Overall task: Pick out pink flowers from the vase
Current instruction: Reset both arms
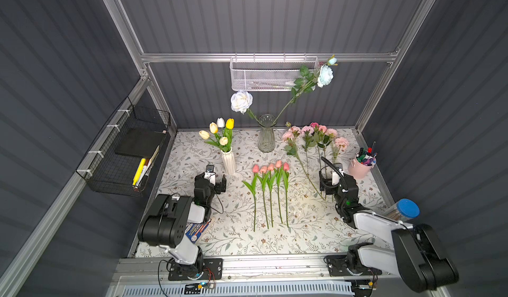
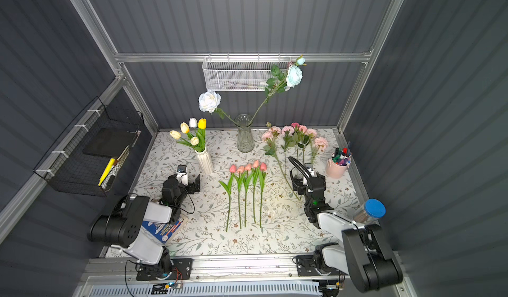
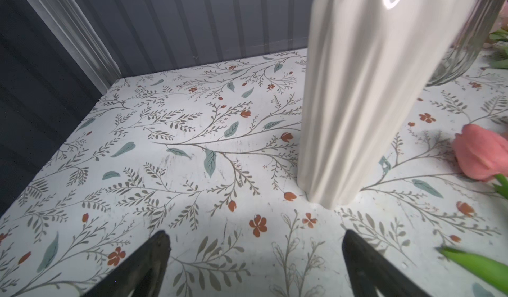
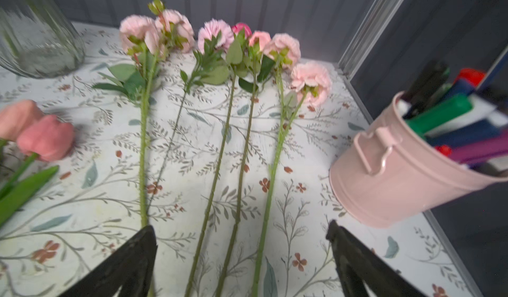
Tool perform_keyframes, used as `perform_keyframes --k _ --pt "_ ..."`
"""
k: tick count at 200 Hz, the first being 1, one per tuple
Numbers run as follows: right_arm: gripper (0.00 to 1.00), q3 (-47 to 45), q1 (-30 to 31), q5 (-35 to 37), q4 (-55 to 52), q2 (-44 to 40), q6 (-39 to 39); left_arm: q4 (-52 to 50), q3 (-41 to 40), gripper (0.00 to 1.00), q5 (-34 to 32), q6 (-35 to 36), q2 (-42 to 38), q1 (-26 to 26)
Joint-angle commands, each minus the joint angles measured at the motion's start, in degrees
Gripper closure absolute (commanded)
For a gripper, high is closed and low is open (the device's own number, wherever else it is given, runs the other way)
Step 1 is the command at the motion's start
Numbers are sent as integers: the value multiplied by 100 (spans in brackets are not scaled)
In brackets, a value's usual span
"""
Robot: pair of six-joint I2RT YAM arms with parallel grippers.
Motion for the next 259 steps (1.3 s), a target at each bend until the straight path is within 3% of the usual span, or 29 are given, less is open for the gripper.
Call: perform_keyframes --k 1,38,57,76,104,137,166,259 --pt "1 -13 -138 -573 1548 464 149 823 -39 1 338 95 95 73" --pt "1 -139 -490 -997 3901 2248 192 -422 633 1 567 58 151 199" --pt "1 176 -612 -1102 3122 2095 334 -660 732 1 680 67 129 241" --pt "1 463 -771 -1146 2184 1844 586 -278 537 1 698 40 121 258" --pt "1 161 -889 -1269 2573 1735 739 951 -104 1 49 -277 129 258" --pt "1 591 -890 -1243 1743 1695 655 -725 754 1 873 122 132 258" --pt "1 732 -908 -1243 1327 1629 762 -1205 1058 1 405 -167 203 310" --pt "1 705 -917 -1357 1258 1533 704 -1212 1050 1 453 -239 190 381"
